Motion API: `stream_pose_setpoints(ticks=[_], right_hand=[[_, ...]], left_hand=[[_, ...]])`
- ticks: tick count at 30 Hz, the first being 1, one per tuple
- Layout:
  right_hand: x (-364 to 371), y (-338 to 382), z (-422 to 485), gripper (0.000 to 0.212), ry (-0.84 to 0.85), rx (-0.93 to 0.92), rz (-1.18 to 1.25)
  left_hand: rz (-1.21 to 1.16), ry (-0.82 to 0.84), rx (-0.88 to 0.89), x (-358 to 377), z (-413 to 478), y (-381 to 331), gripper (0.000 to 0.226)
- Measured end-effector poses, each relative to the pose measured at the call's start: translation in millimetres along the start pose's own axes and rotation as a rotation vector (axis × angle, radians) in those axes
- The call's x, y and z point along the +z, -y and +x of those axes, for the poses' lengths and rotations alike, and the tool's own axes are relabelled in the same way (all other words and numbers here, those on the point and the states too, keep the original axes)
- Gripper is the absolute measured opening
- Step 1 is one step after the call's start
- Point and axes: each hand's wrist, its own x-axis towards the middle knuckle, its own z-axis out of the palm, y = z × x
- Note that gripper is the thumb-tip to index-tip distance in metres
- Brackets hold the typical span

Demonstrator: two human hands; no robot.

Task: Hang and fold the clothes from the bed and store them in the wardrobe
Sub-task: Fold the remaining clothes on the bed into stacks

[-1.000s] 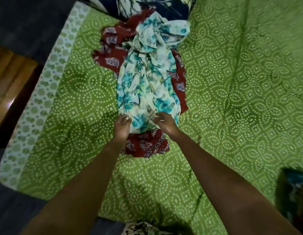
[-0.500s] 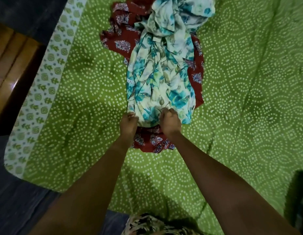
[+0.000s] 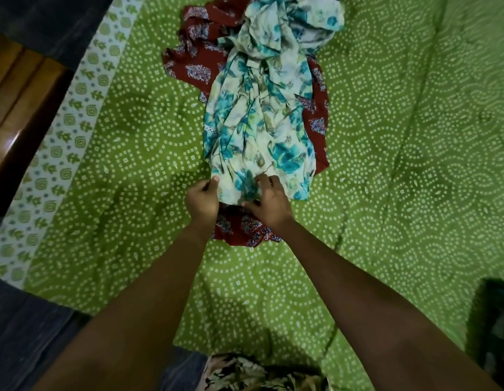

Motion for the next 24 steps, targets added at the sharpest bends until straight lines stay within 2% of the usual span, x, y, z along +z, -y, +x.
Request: stream_pose_setpoints(ticks=[3,6,9,11,12,15,17,20,24], right_hand=[[-17,8,-18,0.083,-0.075,-0.034,0.05],[-42,19,-36,0.089,-0.164,-0.064,0.145],[-76,27,-58,0.07,-0.266,-0.134,0.135],[-104,28,-74,0.048,-0.412,-0.157,0.154],[-124,28,-85,0.044,-0.492,-0.148,0.193],[-181,32,-112,0.045,-0.669,-0.221,0.327],[-224,37,-133,0.041,-0.753,-0.299,0.353],[-284,46,-167,0.033,-0.811,-0.364,0.353],[-345,54,-209,0.025,-0.9,-0.385,0.294]], left_hand=[[-0.097,0.039,0.078,-2,-27,-26,0.02],[-0.241,0.148,0.058,4,-54,-59,0.019],[-0.327,0.225,0.111,6,-85,-105,0.024],[-0.309,0.251,0.201,5,-108,-136,0.027],[-0.308,0.27,0.257,3,-124,-156,0.027],[-0.351,0.284,0.405,-4,-162,-204,0.02],[-0.373,0.271,0.511,-11,-188,-236,0.024],[-0.37,0.239,0.652,-20,-224,-280,0.024],[-0.404,0.24,0.75,-27,-279,-320,0.022]])
